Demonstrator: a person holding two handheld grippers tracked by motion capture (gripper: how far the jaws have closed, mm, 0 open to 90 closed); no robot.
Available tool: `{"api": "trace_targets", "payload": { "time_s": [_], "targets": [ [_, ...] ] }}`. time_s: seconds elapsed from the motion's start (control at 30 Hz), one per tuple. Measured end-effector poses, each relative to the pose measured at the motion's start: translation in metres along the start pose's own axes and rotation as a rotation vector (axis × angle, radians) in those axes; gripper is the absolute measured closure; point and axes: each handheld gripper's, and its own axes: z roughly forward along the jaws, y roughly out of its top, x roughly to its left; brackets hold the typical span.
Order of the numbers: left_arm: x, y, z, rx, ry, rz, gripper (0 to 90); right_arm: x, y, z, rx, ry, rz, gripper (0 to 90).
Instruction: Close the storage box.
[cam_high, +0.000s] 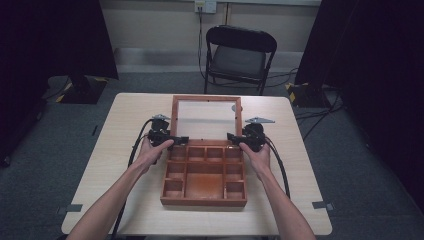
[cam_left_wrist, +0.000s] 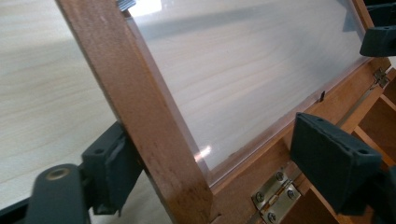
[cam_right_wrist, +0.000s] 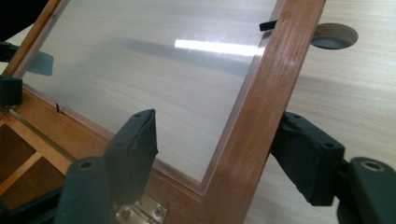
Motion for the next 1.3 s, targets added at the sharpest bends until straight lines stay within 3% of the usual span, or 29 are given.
{"api": "trace_targets", "payload": {
  "time_s": [0.3, 0.4, 0.73, 1.3],
  "targets": [
    [0.0, 0.002, -0.007, -0.028, 0.016, 0.02, 28.4, -0.002, 0.002, -0.007, -0.043, 0.02, 0.022, 37.1],
    [0.0, 0.004, -0.011, -0.059, 0.03, 0.025, 32.4, -0.003, 0.004, -0.01, -0.06, 0.043, 0.033, 38.5],
    [-0.002, 0.007, -0.02, -0.096, 0.013, 0.032, 32.7, 0.0, 0.007, -0.017, -0.075, 0.056, 0.028, 39.5],
    [-0.005, 0.011, -0.03, -0.132, -0.002, 0.057, 32.4, -0.001, 0.01, -0.027, -0.097, 0.121, 0.033, 39.3]
  ]
}}
